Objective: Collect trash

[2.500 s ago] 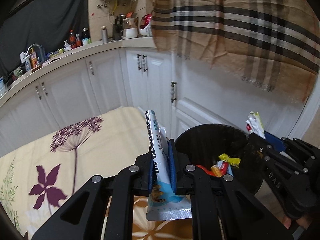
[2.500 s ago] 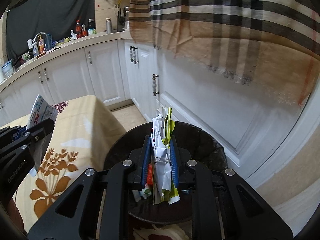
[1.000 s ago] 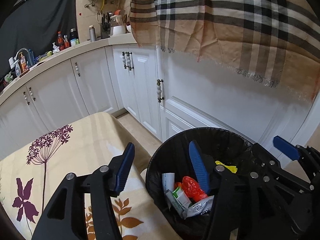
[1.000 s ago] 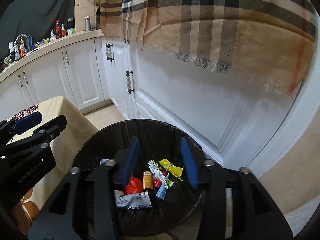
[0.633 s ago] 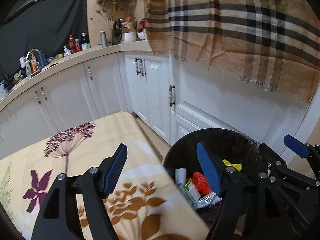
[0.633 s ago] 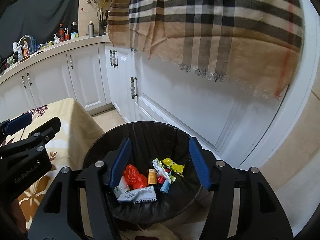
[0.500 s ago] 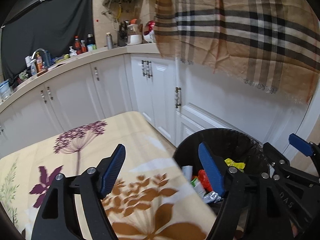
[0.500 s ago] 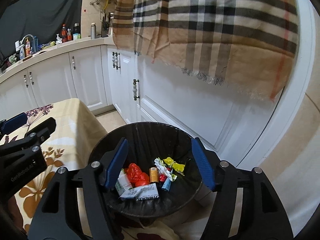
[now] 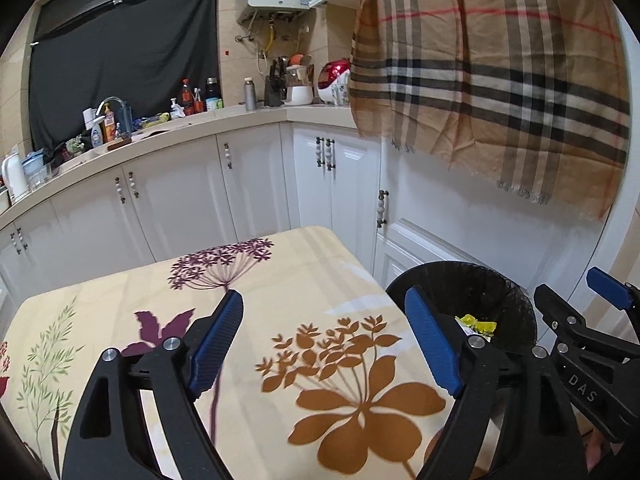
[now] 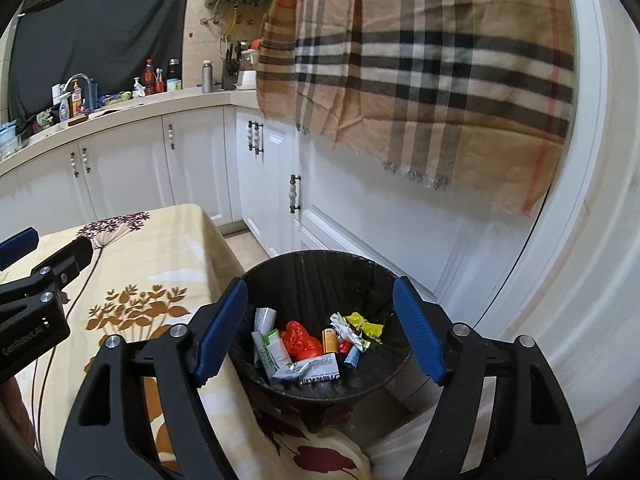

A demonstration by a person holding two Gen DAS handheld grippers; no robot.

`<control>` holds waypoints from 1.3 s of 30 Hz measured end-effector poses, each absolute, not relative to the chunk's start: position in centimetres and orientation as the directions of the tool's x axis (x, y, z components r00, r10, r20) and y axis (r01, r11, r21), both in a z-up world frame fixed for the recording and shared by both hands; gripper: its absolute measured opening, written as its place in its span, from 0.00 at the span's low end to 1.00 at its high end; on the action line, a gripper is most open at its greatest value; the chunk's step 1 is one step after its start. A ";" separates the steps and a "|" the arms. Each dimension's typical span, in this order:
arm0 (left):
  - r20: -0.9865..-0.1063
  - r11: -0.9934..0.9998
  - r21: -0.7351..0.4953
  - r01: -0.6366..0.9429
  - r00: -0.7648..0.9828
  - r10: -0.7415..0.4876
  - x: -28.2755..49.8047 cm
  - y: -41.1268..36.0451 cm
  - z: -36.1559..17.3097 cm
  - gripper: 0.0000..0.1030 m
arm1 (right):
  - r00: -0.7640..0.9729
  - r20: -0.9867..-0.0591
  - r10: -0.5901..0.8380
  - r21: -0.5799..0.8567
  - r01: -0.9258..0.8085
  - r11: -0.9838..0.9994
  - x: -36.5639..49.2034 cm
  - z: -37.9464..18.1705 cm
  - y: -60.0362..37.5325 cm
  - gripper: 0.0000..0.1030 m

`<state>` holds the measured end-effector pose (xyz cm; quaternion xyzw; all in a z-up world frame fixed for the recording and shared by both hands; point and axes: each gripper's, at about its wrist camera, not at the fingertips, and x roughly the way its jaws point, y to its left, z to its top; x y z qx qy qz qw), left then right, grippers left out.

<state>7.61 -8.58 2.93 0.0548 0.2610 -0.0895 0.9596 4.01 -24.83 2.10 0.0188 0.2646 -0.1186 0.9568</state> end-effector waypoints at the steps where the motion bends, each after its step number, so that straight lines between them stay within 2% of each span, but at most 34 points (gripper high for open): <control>1: -0.505 0.979 0.060 0.197 0.852 -0.141 7.2 -8.3 3.1 0.79 | 0.834 -0.509 -0.214 -0.029 0.232 0.972 3.6 2.3 -24.5 0.71; 16: -0.461 0.980 0.031 0.194 0.873 -0.158 3.7 -6.2 4.8 0.81 | 0.858 -0.454 -0.241 -0.045 0.248 0.968 -0.6 4.4 -23.4 0.72; 39: -0.446 0.980 0.027 0.197 0.880 -0.165 2.5 -5.7 5.2 0.81 | 0.865 -0.438 -0.246 -0.048 0.251 0.967 -1.7 5.2 -23.1 0.72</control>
